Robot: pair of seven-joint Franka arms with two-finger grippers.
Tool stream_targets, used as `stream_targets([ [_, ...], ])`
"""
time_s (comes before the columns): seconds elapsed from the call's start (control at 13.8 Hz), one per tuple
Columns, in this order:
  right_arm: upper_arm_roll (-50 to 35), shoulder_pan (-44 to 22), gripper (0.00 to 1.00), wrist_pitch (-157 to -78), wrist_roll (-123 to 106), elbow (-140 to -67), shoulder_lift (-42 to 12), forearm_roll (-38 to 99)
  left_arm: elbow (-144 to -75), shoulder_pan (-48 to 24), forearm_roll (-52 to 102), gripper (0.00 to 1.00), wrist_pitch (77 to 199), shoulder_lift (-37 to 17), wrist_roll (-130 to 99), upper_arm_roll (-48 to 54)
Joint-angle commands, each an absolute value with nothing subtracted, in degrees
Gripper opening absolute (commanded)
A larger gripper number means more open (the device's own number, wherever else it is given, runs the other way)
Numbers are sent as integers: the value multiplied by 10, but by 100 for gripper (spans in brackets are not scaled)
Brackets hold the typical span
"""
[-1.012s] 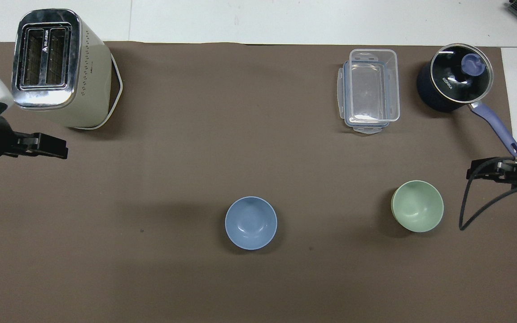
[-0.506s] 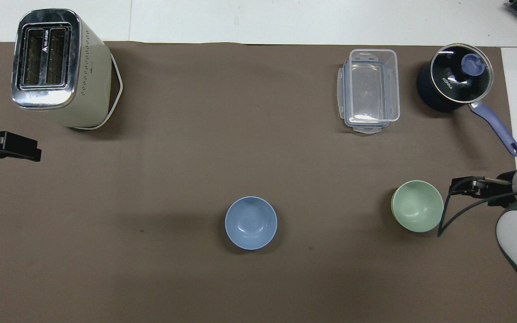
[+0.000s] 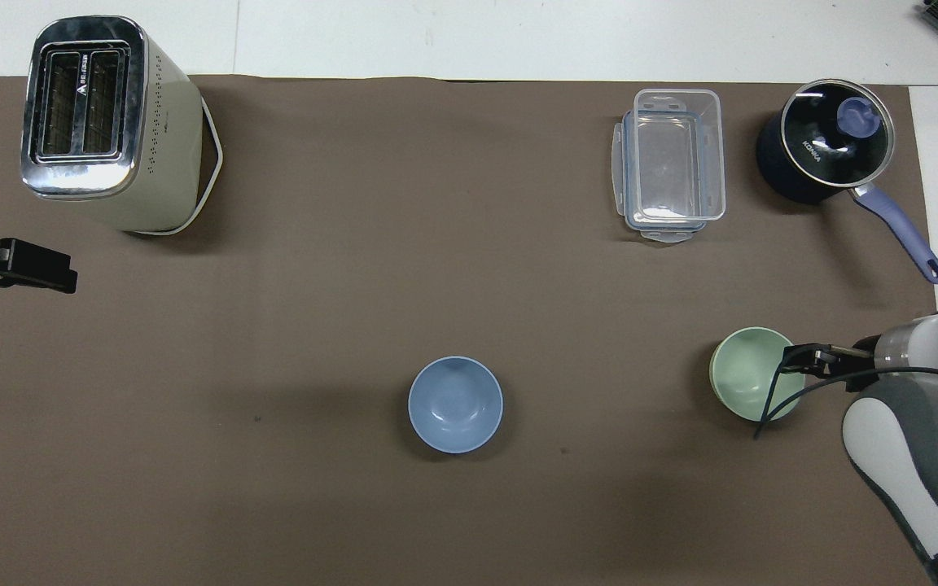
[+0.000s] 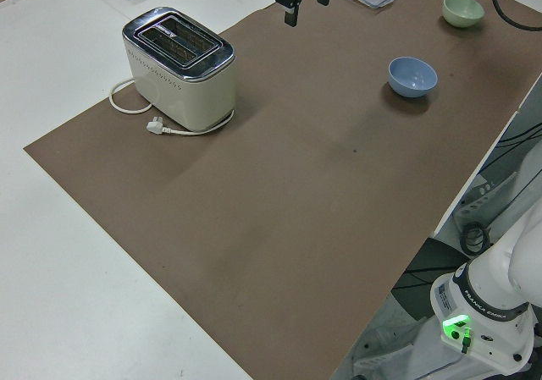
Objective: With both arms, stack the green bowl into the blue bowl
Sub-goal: 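Reach the right gripper to the green bowl rim and grasp it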
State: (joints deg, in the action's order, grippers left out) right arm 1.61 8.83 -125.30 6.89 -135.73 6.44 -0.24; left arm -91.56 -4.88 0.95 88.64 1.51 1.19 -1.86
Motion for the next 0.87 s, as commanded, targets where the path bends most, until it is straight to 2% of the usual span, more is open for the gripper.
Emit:
stream_targets([
  [0.0, 13, 102, 100, -1273, 53, -1358, 44, 13, -903, -44, 2, 100, 874, 10, 12, -15],
  [0.65, 13, 97, 99, -1270, 38, -1359, 13, 12, -903, -43, 2, 100, 874, 10, 12, -15],
  [0.8, 13, 98, 87, -1270, 35, -1361, 9, 12, -903, -44, 2, 100, 874, 10, 12, -15],
])
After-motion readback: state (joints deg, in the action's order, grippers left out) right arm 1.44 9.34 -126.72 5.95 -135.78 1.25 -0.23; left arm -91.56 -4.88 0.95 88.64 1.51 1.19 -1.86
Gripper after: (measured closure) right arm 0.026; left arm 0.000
